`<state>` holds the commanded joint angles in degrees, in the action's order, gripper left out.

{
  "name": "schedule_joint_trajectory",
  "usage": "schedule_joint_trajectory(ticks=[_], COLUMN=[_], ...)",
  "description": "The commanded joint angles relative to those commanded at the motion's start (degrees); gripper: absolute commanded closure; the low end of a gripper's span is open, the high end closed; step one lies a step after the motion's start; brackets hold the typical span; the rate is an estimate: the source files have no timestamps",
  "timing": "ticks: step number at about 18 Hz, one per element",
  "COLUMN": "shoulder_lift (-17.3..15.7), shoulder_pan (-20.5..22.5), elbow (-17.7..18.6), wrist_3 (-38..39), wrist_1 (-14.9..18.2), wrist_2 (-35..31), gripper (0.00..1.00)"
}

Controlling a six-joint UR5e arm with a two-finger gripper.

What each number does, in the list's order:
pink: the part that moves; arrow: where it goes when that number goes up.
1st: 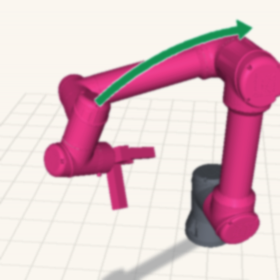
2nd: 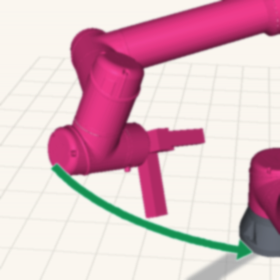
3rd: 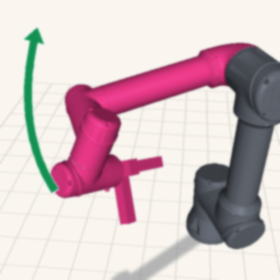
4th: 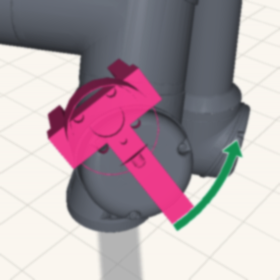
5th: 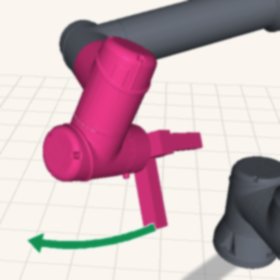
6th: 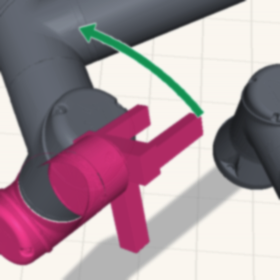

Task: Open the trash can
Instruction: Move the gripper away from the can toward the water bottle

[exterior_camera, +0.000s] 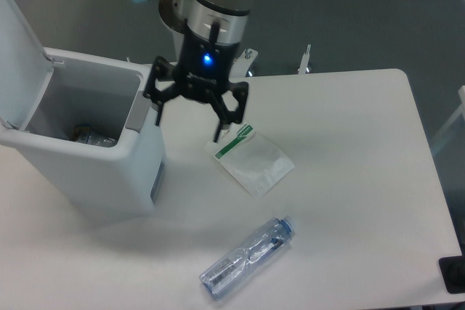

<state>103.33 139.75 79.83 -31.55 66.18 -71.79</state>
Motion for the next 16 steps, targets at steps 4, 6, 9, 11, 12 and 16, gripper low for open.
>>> schedule_joint_trajectory(ticks=[4, 6, 9, 11, 12, 16], shoulder_lift=[8.9, 10.1, 10.8, 12.2, 12.3, 11.4], shoulder_pan=[-1.5, -1.5, -1.5, -1.5, -1.4, 3.2], elbow=[-8.5, -9.1, -8.3, -7.9, -6.5, 2.9], wrist_3=[0.0, -1.3, -6.4, -9.6, -11.1, -15.5], wrist_1=[0.0, -0.1, 0.0, 0.0, 0.0, -3.9], wrist_2=[-5.1, -5.9, -6.9, -10.1, -13.0, -20.0], gripper=[0.0, 0.0, 0.0, 0.0, 0.0, 0.0])
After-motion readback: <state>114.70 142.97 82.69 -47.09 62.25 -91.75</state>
